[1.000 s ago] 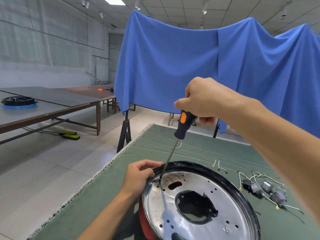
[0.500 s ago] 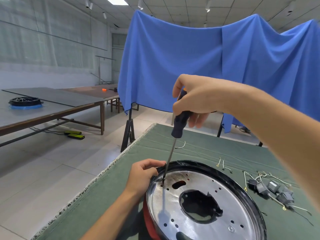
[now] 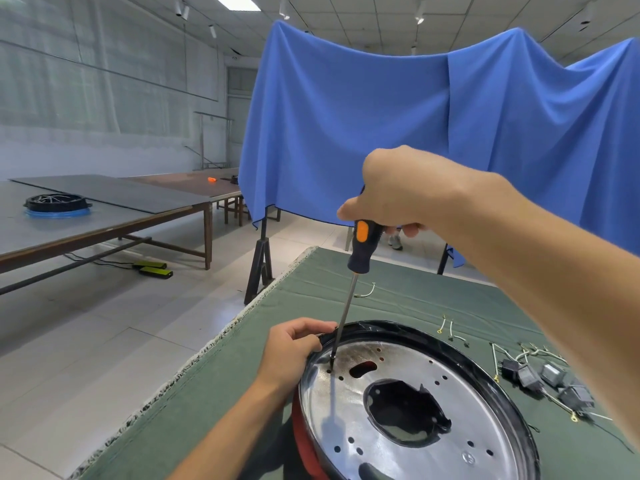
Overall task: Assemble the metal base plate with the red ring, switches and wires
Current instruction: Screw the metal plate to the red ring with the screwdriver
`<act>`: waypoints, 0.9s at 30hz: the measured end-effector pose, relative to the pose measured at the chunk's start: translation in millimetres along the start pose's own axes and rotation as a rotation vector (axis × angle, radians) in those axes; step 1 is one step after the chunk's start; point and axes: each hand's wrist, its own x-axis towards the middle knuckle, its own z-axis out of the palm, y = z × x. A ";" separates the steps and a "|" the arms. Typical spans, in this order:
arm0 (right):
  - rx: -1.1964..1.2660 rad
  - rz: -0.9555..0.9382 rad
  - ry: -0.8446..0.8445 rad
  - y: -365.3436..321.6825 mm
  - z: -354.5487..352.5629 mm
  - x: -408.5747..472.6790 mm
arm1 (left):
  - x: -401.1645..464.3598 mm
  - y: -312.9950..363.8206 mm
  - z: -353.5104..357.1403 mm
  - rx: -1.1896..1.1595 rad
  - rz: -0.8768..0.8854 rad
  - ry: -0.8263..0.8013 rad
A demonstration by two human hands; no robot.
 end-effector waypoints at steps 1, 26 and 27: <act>0.059 0.008 -0.060 1.0 -1.7 0.0 | 0.2 -0.1 -0.3 -0.001 0.000 -0.003; 0.142 0.018 -0.065 13.4 -3.2 -3.1 | 3.6 -2.7 -1.6 -0.032 -0.024 -0.009; 0.077 0.016 -0.027 13.9 -3.1 -3.4 | 3.3 -3.2 -1.2 -0.038 -0.027 -0.010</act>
